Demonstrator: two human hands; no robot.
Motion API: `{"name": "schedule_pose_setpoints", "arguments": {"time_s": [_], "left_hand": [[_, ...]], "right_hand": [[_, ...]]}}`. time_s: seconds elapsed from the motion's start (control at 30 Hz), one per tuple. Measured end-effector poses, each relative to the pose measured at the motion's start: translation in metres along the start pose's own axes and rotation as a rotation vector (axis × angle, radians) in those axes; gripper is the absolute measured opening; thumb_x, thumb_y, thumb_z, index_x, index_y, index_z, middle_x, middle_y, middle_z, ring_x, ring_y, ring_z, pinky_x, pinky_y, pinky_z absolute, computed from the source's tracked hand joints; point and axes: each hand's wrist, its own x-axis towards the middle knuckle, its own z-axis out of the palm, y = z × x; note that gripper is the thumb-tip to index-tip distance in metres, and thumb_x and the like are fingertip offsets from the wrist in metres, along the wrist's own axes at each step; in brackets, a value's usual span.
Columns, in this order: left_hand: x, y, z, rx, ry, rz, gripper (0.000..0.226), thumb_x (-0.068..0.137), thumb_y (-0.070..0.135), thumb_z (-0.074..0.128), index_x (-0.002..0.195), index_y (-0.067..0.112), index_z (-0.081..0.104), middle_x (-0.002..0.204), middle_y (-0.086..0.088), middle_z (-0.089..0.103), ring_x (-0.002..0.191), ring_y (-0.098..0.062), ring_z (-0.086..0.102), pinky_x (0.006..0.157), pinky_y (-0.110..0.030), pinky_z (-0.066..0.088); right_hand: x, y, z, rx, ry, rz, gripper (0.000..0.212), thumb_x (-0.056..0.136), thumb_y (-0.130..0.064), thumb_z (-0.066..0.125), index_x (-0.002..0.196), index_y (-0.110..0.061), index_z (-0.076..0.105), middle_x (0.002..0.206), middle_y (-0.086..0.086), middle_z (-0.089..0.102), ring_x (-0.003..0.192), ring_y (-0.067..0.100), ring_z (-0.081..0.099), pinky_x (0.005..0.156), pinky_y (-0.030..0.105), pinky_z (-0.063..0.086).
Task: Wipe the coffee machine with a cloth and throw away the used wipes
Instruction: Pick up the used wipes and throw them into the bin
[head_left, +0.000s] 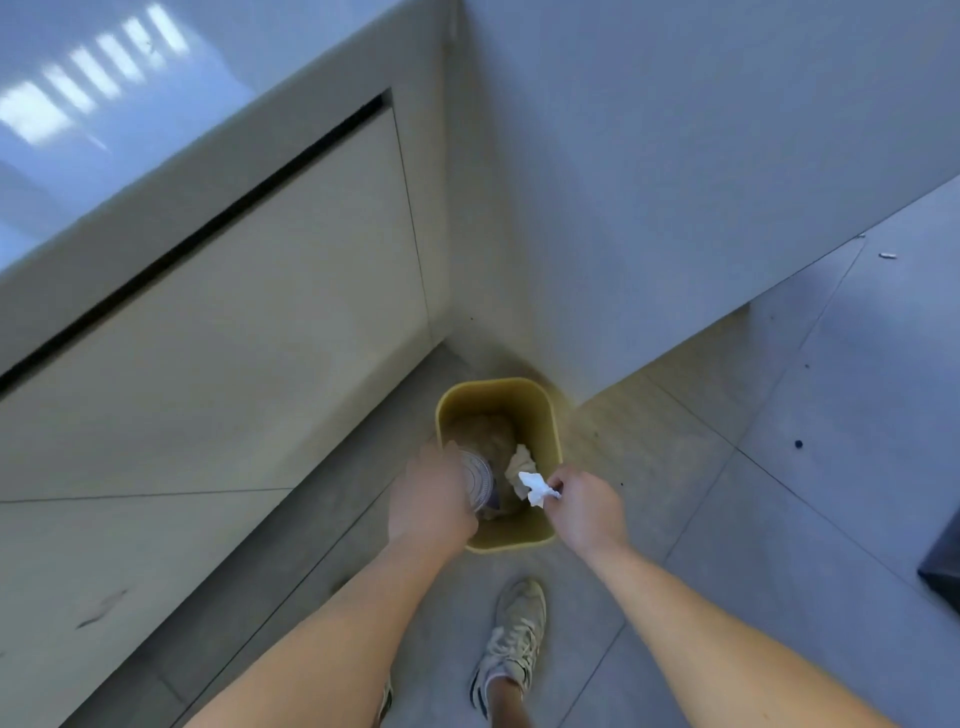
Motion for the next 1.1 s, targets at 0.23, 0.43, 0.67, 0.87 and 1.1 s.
{"name": "schedule_pose_setpoints", "arguments": {"time_s": [0.23, 0.43, 0.67, 0.87, 1.1], "left_hand": [[0.021, 0.001, 0.03, 0.025, -0.019, 0.018, 0.1, 0.071, 0.035, 0.08, 0.15, 0.02, 0.021, 0.142, -0.01, 0.034, 0.125, -0.028, 0.043, 0.1, -0.041, 0.047], [0.036, 0.007, 0.047, 0.045, -0.002, 0.032, 0.103, 0.071, 0.037, 0.08, 0.151, 0.021, 0.018, 0.144, -0.008, 0.032, 0.125, -0.028, 0.044, 0.1, -0.041, 0.045], [0.041, 0.011, 0.054, 0.072, -0.011, 0.016, 0.108, 0.071, 0.035, 0.083, 0.151, 0.025, 0.011, 0.153, -0.009, 0.021, 0.137, -0.033, 0.035, 0.107, -0.048, 0.043], [0.036, 0.006, 0.05, 0.089, -0.002, 0.02, 0.102, 0.074, 0.036, 0.081, 0.15, 0.025, 0.014, 0.147, -0.008, 0.029, 0.132, -0.031, 0.039, 0.105, -0.047, 0.045], [0.035, 0.007, 0.032, 0.107, 0.028, 0.029, 0.094, 0.079, 0.041, 0.076, 0.151, 0.024, 0.019, 0.15, -0.01, 0.031, 0.135, -0.033, 0.038, 0.107, -0.049, 0.042]], "right_hand": [[0.021, 0.01, 0.022, -0.035, 0.014, -0.036, 0.014, 0.088, -0.018, 0.06, 0.1, -0.017, 0.066, 0.091, 0.005, 0.071, 0.083, 0.026, 0.065, 0.068, 0.037, 0.054], [0.031, 0.016, 0.032, 0.0, -0.004, 0.001, 0.017, 0.088, -0.022, 0.06, 0.103, -0.02, 0.067, 0.094, 0.004, 0.072, 0.088, 0.027, 0.064, 0.067, 0.031, 0.048], [0.031, 0.019, 0.037, 0.024, -0.056, -0.036, 0.03, 0.087, -0.034, 0.067, 0.114, -0.023, 0.067, 0.104, -0.002, 0.071, 0.097, 0.021, 0.067, 0.08, 0.034, 0.056], [0.03, 0.018, 0.031, 0.027, -0.05, -0.042, 0.026, 0.09, -0.024, 0.061, 0.115, -0.02, 0.067, 0.107, 0.001, 0.071, 0.098, 0.021, 0.066, 0.083, 0.033, 0.056], [0.025, 0.004, 0.02, -0.003, -0.002, -0.087, 0.025, 0.09, -0.027, 0.062, 0.114, -0.023, 0.066, 0.1, -0.004, 0.07, 0.089, 0.016, 0.066, 0.073, 0.026, 0.054]]}}
